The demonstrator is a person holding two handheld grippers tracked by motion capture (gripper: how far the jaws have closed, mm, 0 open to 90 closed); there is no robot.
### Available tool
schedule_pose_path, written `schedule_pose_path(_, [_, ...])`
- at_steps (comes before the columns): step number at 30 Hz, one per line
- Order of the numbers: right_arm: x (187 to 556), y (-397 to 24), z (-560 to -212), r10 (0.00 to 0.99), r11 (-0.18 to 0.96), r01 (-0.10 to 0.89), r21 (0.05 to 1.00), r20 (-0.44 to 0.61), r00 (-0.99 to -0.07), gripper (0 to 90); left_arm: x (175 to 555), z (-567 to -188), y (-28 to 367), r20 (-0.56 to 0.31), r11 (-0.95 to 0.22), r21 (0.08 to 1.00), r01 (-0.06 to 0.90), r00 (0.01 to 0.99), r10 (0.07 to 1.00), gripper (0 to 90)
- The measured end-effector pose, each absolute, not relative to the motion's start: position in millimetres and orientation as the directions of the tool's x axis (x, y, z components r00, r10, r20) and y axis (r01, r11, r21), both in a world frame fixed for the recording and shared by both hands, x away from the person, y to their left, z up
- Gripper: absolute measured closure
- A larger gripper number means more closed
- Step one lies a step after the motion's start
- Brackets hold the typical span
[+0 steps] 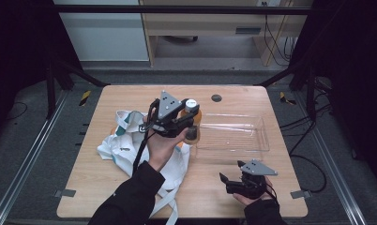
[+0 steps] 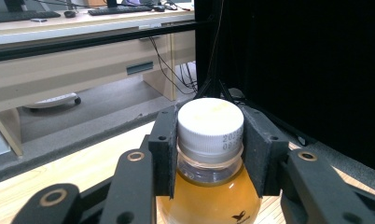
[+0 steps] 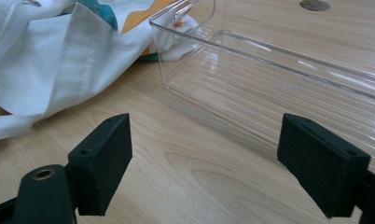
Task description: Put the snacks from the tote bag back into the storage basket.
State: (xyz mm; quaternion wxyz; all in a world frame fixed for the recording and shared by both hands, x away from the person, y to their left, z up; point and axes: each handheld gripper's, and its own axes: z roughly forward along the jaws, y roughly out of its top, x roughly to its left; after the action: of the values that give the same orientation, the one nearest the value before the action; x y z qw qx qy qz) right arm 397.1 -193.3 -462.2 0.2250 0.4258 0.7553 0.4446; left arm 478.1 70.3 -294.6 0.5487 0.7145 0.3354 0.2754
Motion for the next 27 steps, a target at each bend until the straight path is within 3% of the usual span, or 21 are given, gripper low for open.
schedule_pose_path(27, [397,-194,-462,0.843,0.238,0.445,0.863,0.044,-0.537,18.1,502,-320,25,0.030,-0.208,0.958,0.197,0.653,0.757,58.7])
